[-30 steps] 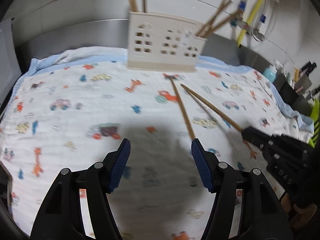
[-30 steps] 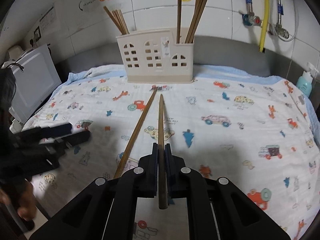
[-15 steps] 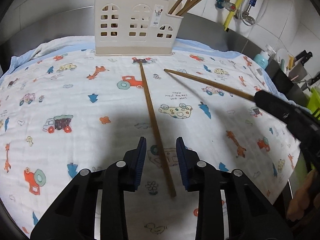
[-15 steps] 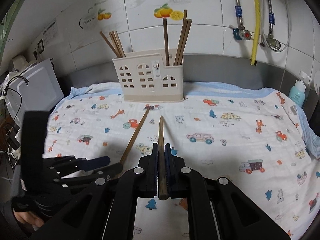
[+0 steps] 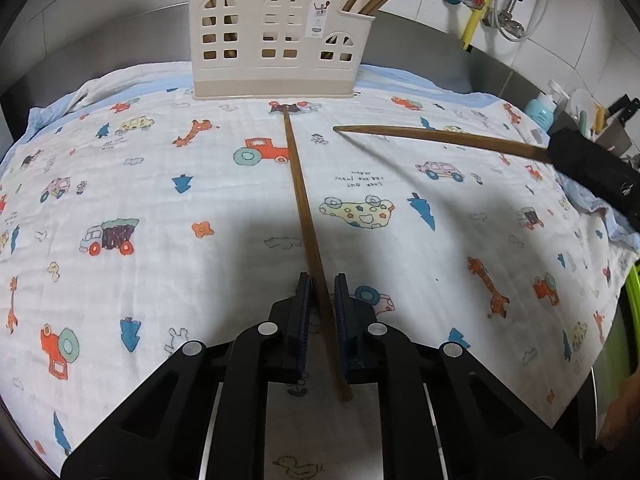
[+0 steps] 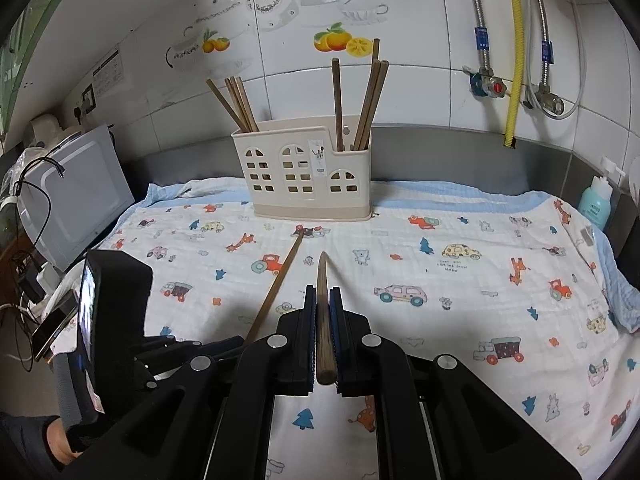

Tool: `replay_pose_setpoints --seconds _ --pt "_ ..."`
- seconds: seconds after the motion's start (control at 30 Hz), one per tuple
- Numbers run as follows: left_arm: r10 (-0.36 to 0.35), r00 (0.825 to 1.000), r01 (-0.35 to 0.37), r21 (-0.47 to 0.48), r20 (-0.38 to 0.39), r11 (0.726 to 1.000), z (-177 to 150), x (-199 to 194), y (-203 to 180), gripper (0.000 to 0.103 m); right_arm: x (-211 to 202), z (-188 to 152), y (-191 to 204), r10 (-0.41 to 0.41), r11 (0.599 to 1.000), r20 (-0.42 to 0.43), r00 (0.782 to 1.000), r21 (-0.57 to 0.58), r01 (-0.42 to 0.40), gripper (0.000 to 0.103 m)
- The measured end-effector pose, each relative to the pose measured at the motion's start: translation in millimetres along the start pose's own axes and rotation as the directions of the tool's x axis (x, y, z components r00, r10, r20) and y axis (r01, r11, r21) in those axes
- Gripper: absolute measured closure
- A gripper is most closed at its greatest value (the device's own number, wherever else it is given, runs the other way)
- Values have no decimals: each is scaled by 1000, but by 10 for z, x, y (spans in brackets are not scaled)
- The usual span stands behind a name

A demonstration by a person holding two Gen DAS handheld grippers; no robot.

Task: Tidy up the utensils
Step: 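Close the left tool on a loose wooden chopstick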

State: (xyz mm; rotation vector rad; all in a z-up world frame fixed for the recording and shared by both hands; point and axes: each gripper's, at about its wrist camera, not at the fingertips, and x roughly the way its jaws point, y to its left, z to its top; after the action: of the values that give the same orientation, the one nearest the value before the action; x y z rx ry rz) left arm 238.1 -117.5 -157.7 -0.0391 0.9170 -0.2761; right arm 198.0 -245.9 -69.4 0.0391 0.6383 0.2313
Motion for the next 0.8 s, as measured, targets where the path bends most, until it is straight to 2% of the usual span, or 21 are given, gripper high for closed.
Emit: replay_pose_setpoints --seconds 0.07,0.23,0.43,0.63,0.8 --pt "11 1000 -11 12 2 1000 1 7 -8 94 -12 26 9 0 1000 3 1000 -3 0 96" --pt "-33 999 33 -5 -16 999 29 -34 88 97 -52 89 42 -8 1000 13 1000 -20 8 96" --pt "-58 996 58 3 61 998 133 -322 234 97 -78 180 88 2 999 23 1000 -32 -2 96" --pt "-88 978 83 32 189 996 377 -751 336 98 -89 347 141 30 999 30 999 -46 -28 96" --pt "-99 966 90 49 237 995 513 -871 404 100 -89 487 201 41 997 33 999 -66 -39 96"
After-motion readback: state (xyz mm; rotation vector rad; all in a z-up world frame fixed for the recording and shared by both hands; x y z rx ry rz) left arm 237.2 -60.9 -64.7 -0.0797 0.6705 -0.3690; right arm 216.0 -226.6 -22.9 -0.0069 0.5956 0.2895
